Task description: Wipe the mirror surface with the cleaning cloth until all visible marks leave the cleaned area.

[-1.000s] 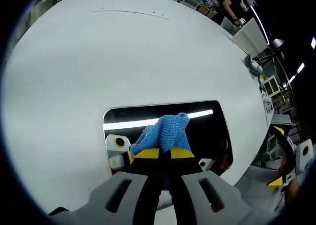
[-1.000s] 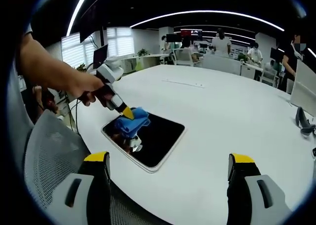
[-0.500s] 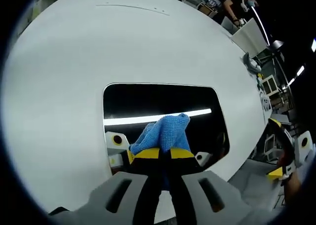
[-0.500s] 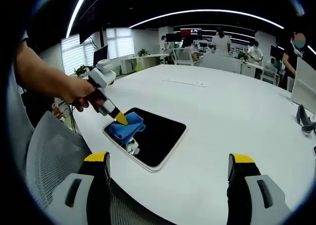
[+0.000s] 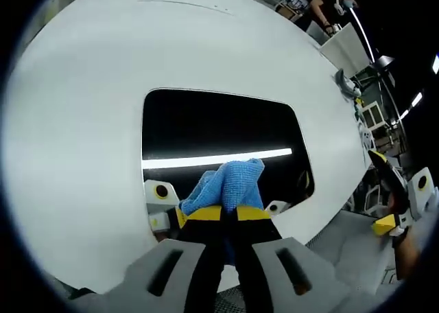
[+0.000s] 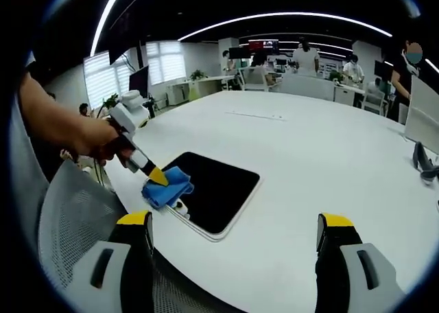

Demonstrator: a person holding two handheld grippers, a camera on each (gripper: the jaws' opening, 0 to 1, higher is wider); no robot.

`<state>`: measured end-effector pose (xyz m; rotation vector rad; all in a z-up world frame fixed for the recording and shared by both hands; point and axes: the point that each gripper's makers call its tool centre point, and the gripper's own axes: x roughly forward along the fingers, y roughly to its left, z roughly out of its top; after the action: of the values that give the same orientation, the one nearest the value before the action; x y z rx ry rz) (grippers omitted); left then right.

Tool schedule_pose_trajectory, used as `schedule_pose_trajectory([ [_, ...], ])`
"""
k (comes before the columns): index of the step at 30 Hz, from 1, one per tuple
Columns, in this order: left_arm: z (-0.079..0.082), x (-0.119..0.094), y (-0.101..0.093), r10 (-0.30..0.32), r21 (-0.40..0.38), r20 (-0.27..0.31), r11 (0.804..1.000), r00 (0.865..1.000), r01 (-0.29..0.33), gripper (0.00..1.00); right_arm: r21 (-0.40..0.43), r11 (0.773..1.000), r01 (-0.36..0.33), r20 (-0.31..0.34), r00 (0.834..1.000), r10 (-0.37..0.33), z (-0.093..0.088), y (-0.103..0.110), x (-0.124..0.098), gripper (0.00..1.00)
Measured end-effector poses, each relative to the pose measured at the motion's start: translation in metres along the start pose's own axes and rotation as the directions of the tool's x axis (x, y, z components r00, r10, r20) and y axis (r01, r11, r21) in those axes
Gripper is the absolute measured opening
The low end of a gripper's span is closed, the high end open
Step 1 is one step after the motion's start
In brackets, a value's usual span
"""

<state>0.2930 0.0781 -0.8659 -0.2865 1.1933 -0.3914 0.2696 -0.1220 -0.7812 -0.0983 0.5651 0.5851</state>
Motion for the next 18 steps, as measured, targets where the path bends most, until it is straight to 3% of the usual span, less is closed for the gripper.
schedule_pose_trajectory([
  [6,-0.0093,-0.0041,-0.0007,-0.01,-0.014,0.001,1.0,1.0,0.01,0.01,-0.002,1.0,0.0,0.0,1.0,0.0,0.0001,0.0005,-0.0001,0.99],
  [18,-0.0096,-0.0044,0.0003,-0.02,-0.033,0.009,0.999,1.0,0.021,0.01,-0.008,1.0,0.0,-0.003,1.0,0.0,-0.0004,0.0007,0.0005,0.99],
])
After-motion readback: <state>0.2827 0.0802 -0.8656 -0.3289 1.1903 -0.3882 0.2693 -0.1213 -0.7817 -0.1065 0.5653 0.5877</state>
